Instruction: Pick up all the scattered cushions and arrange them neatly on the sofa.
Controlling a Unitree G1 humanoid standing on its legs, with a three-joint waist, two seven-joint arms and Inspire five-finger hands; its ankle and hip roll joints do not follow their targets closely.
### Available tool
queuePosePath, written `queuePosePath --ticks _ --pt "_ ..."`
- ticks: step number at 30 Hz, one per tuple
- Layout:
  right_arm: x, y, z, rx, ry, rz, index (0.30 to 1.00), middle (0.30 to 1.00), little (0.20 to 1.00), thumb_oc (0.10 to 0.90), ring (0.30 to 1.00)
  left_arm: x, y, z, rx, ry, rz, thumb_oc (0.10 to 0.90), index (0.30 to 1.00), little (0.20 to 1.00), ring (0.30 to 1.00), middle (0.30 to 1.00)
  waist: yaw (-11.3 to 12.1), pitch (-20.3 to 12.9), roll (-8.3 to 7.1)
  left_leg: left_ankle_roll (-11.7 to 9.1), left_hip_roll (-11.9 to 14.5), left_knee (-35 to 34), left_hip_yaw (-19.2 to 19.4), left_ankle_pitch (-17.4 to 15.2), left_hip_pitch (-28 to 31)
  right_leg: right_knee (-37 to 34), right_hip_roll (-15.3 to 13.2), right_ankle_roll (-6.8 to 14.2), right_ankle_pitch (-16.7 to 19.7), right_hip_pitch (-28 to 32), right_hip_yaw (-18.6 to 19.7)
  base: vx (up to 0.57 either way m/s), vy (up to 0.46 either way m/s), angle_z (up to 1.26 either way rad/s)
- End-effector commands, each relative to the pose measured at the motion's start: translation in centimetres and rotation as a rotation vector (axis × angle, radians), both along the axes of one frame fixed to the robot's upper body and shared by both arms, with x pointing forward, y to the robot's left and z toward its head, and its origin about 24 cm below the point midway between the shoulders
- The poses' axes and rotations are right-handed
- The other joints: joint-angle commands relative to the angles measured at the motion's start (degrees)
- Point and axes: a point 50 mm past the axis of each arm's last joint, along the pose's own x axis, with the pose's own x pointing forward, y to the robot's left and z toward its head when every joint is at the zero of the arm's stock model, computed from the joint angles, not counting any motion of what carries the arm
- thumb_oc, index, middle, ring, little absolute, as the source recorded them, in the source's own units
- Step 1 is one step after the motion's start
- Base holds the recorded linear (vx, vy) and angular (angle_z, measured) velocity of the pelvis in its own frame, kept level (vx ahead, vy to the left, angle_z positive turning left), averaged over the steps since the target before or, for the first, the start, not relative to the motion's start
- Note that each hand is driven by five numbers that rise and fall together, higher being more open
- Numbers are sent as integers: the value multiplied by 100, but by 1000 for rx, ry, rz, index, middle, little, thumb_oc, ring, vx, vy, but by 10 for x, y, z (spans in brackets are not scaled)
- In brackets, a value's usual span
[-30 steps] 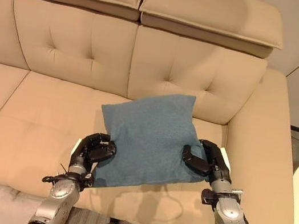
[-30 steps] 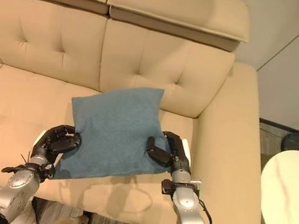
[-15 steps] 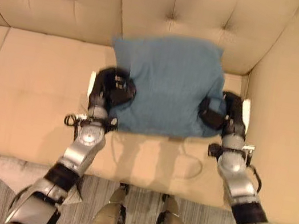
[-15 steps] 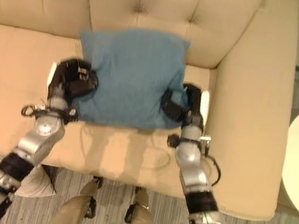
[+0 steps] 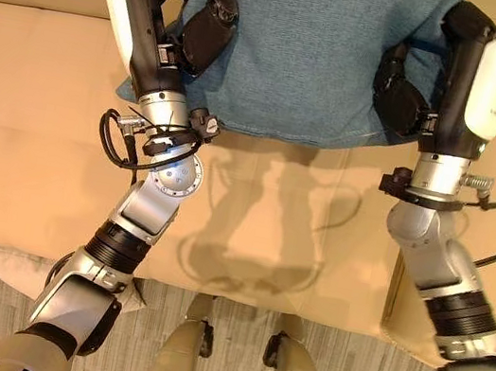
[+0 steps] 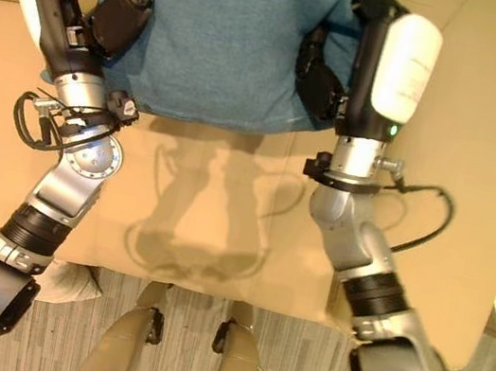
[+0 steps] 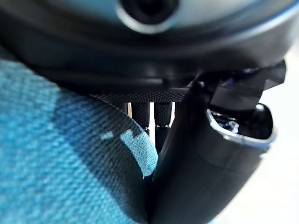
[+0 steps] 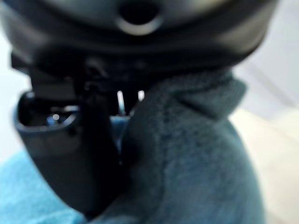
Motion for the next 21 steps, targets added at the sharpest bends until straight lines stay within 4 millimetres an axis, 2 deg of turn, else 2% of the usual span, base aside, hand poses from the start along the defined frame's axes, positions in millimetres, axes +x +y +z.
queuePosePath --ticks 1,2,3,8,9,13,18,19,21 --pt "-31 53 80 -24 -434 204 300 300 300 400 300 -35 -70 76 230 -416 -245 400 300 300 300 300 51 -818 -280 -399 -150 1 -155 -594 -87 26 45 511 -700 -97 59 20 -30 11" --pt "-34 52 82 -13 -457 199 300 300 300 400 300 -39 -67 78 220 -432 -249 400 300 300 300 300 54 -790 -274 -387 -150 1 -179 -602 -114 26 56 515 -702 -138 75 51 -13 12" --pt "-43 52 86 9 -503 201 300 300 300 400 300 -50 -63 80 178 -486 -279 400 300 300 300 300 54 -779 -280 -369 -140 1 -213 -611 -162 26 73 514 -721 -193 107 54 0 6" --pt "-56 61 84 41 -543 282 300 300 300 400 300 -68 -62 84 122 -559 -341 400 300 300 300 300 24 -855 -302 -347 -140 1 -236 -630 -225 26 81 515 -707 -293 141 31 7 -5" --pt "-69 65 82 73 -581 344 300 300 300 400 300 -79 -62 88 103 -614 -353 400 300 300 300 300 1 -908 -314 -340 -155 1 -255 -597 -248 26 72 513 -671 -327 137 0 0 0" --pt "-92 73 80 94 -656 452 300 300 300 400 300 -100 -58 90 77 -715 -382 400 300 300 300 300 -24 -1033 -332 -338 -176 1 -256 -645 -198 26 67 525 -669 -305 164 11 1 0" --pt "-117 74 76 108 -719 553 300 300 300 400 300 -118 -48 89 53 -797 -404 400 300 300 300 300 -55 -1131 -359 -337 -225 1 -241 -665 -183 26 28 541 -646 -295 155 -13 3 1" --pt "-129 73 75 134 -762 593 300 300 300 400 300 -127 -42 87 17 -839 -414 400 300 300 300 300 -66 -1176 -366 -327 -237 1 -235 -651 -230 26 10 543 -624 -333 154 -35 5 4" --pt "-135 72 74 134 -784 604 300 300 300 400 300 -132 -40 87 17 -861 -410 400 300 300 300 300 -63 -1202 -368 -323 -233 1 -238 -644 -257 26 4 541 -621 -368 148 -16 5 2"
